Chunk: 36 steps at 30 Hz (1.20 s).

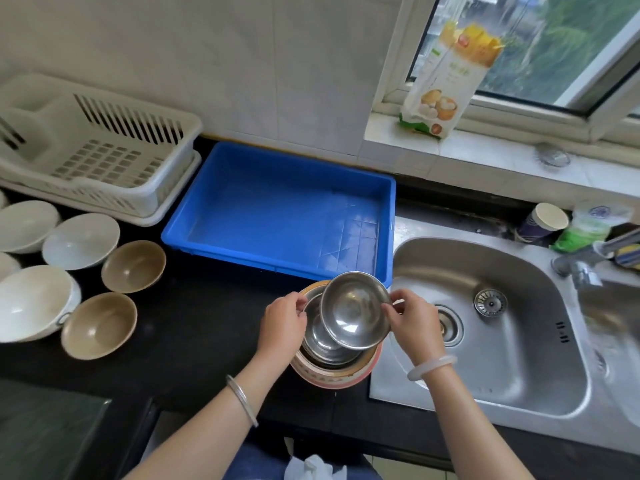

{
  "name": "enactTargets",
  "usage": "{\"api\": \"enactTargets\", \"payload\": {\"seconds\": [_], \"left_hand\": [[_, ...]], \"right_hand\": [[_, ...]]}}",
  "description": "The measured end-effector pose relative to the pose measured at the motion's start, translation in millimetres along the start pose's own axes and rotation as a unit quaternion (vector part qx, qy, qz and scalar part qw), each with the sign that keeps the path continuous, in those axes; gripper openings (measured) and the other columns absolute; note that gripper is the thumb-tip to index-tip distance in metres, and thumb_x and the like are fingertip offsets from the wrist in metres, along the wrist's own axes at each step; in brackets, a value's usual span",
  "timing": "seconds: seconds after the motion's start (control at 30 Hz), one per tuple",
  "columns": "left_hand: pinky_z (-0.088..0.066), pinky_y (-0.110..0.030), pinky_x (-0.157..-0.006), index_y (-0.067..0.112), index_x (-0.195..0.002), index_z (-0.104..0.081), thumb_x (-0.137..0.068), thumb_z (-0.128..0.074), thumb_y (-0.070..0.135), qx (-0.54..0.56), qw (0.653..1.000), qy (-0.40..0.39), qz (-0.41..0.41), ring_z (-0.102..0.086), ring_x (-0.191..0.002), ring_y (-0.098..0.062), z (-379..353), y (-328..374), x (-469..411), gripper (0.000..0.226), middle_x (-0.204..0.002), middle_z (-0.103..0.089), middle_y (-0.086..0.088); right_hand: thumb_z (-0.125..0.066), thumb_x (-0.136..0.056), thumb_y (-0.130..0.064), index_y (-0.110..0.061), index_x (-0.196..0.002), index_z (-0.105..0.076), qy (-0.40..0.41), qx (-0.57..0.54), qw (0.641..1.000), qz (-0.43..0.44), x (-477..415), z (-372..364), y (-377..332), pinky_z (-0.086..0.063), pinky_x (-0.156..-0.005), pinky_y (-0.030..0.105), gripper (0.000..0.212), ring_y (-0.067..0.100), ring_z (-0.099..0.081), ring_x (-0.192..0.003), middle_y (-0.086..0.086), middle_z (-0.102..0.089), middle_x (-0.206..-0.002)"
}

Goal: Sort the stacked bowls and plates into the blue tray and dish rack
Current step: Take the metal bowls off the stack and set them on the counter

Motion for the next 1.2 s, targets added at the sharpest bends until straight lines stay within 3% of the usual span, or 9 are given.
{"api": "enactTargets", "payload": {"seconds": [0.23, 0.47, 0.63, 0.7, 0.8, 0.87, 0.97, 1.1, 1.2], "left_hand": [[-0.036, -0.014, -0.054, 0.017, -0.09, -0.061, -0.087, -0.061, 0.017, -0.006, 1.0, -0.017, 0.019, -0.055, -0.071, -0.005, 3, 1, -6, 0.004, -0.076, -0.058, 0.008], [-0.037, -0.018, -0.053, 0.02, -0.082, -0.055, -0.089, -0.055, 0.015, -0.006, 1.0, -0.017, 0.001, -0.053, -0.072, -0.007, 7, 7, -3, 0.008, -0.082, -0.057, 0.005], [-0.055, -0.028, -0.063, 0.019, -0.08, -0.056, -0.087, -0.058, 0.015, 0.077, 0.996, -0.003, 0.047, -0.064, -0.076, -0.016, 18, 3, 2, 0.009, -0.081, -0.063, 0.003], [-0.06, -0.034, -0.066, 0.018, -0.08, -0.058, -0.087, -0.059, 0.013, 0.144, 0.986, 0.008, 0.082, -0.067, -0.075, -0.017, 28, -2, 4, 0.008, -0.083, -0.065, -0.002], [-0.058, -0.024, -0.056, 0.019, -0.082, -0.059, -0.085, -0.061, 0.011, 0.208, 0.971, 0.036, 0.113, -0.068, -0.076, -0.013, 46, -14, 11, 0.009, -0.086, -0.067, -0.003], [-0.055, -0.019, -0.052, 0.019, -0.084, -0.06, -0.085, -0.062, 0.011, 0.24, 0.96, 0.054, 0.134, -0.068, -0.078, -0.013, 59, -25, 18, 0.009, -0.089, -0.067, -0.003], [-0.057, -0.023, -0.058, 0.019, -0.086, -0.059, -0.085, -0.062, 0.011, 0.272, 0.944, 0.086, 0.166, -0.067, -0.082, -0.014, 80, -46, 30, 0.009, -0.09, -0.066, -0.003], [-0.058, -0.029, -0.062, 0.013, -0.085, -0.06, -0.086, -0.06, 0.008, 0.319, 0.917, 0.135, 0.198, -0.066, -0.085, -0.017, 106, -83, 44, 0.006, -0.088, -0.066, -0.008], [-0.056, -0.027, -0.058, 0.012, -0.084, -0.059, -0.087, -0.06, 0.007, 0.345, 0.894, 0.173, 0.227, -0.065, -0.084, -0.018, 118, -116, 55, 0.006, -0.086, -0.065, -0.008]], "right_hand": [[-0.063, -0.086, -0.016, -0.013, -0.088, -0.065, -0.004, 0.016, 1.0, -0.003, 4, 0, 5, -0.031, -0.048, 0.005, 0.005, 0.008, -0.055, -0.057, -0.001, -0.063, -0.067], [-0.063, -0.086, -0.015, -0.013, -0.089, -0.069, -0.021, 0.006, 1.0, 0.012, 1, 7, -2, -0.041, -0.057, 0.018, 0.008, 0.018, -0.064, -0.064, 0.001, -0.067, -0.066], [-0.062, -0.086, -0.016, -0.014, -0.092, -0.07, -0.048, -0.03, 0.998, 0.021, 0, 14, -12, -0.053, -0.071, 0.03, 0.01, 0.022, -0.068, -0.069, 0.007, -0.071, -0.069], [-0.061, -0.086, -0.017, -0.015, -0.089, -0.07, -0.06, -0.048, 0.997, 0.029, -2, 17, -18, -0.054, -0.069, 0.031, 0.009, 0.021, -0.069, -0.068, 0.006, -0.071, -0.067], [-0.062, -0.086, -0.016, -0.016, -0.086, -0.069, -0.076, -0.078, 0.993, 0.046, -6, 18, -34, -0.053, -0.06, 0.021, 0.007, 0.018, -0.07, -0.063, 0.002, -0.07, -0.065], [-0.063, -0.086, -0.016, -0.015, -0.089, -0.069, -0.091, -0.085, 0.99, 0.062, -8, 13, -47, -0.055, -0.063, 0.025, 0.007, 0.017, -0.07, -0.062, 0.002, -0.069, -0.064], [-0.063, -0.086, -0.017, -0.016, -0.088, -0.069, -0.107, -0.088, 0.987, 0.083, -9, -5, -67, -0.055, -0.067, 0.03, 0.006, 0.019, -0.069, -0.063, 0.001, -0.069, -0.062], [-0.062, -0.086, -0.018, -0.02, -0.081, -0.067, -0.128, -0.097, 0.982, 0.096, -14, -44, -96, -0.047, -0.054, 0.013, 0.007, 0.004, -0.064, -0.052, -0.007, -0.066, -0.057], [-0.06, -0.085, -0.011, -0.015, -0.08, -0.068, -0.165, -0.111, 0.976, 0.087, -17, -82, -118, -0.047, -0.048, 0.009, 0.01, 0.001, -0.061, -0.043, -0.006, -0.063, -0.054]]}}
Point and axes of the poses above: each hand's wrist, its own x-axis away from the middle knuckle, its own z-axis out of the back of the hand, y = z × x, the point moved 3 cm from there along -x, towards the middle knuckle
